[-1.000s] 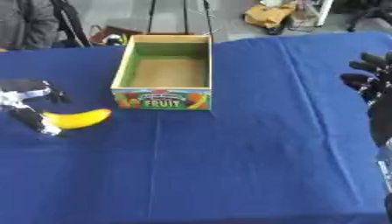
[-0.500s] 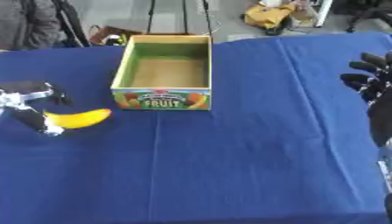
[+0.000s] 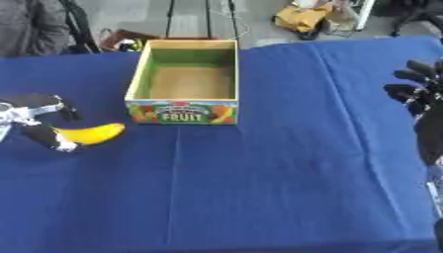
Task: Pick up objects on the table and place them in the box.
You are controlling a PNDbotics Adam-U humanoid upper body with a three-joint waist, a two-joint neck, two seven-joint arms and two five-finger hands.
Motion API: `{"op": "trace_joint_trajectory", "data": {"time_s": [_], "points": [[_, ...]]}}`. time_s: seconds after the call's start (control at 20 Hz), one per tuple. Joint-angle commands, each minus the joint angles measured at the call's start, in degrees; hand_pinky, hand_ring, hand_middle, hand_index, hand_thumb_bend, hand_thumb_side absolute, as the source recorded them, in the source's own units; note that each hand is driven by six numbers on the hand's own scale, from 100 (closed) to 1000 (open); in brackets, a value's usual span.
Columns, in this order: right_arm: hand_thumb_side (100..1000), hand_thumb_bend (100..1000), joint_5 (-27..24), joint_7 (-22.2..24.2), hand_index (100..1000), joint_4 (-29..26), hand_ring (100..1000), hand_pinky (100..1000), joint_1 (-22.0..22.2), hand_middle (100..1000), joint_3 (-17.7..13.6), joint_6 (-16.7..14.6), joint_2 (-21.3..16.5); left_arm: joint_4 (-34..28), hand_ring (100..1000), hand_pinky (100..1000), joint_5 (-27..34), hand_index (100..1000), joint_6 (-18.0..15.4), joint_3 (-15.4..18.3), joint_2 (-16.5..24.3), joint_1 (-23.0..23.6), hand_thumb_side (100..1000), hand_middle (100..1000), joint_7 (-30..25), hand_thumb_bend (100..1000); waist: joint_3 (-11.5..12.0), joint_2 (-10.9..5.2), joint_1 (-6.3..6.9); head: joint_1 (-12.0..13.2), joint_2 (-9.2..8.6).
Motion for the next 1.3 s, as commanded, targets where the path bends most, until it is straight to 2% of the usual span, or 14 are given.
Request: {"op": "trace_joint_trajectory", "data": {"time_s": [0.05, 0.45, 1.0, 1.3], "points": [[938, 100, -0.27, 0.16, 813, -0.64, 679, 815, -0.75, 701, -0.2, -0.07, -0.83, 0.35, 750, 812, -1.24, 795, -0.1, 0.64, 1.2, -1.54, 467, 719, 0.69, 696, -0.1, -0.74, -0.13, 0.1, 0.23], [937, 100, -0.28, 0.16, 813, -0.63, 679, 815, -0.77, 701, -0.21, -0.08, -0.83, 1.23, 736, 809, -1.72, 783, -0.72, 0.68, 0.86, -1.88, 454, 701, 1.26, 670, -0.14, -0.73, -0.17, 0.1, 0.19], [938, 100, -0.27, 0.22, 813, -0.58, 679, 815, -0.81, 702, -0.21, -0.06, -0.81, 1.04, 652, 775, -0.95, 720, -1.82, 0.21, 0.71, -1.61, 396, 608, 0.38, 534, -0.12, -0.75, -0.18, -0.08, 0.29], [938, 100, -0.26, 0.27, 813, -0.56, 679, 815, -0.86, 702, -0.17, -0.04, -0.8, 1.06, 642, 768, -0.76, 712, -2.6, 0.02, 0.67, -1.41, 391, 599, -0.49, 532, -0.07, -0.75, -0.19, -0.11, 0.36]]}}
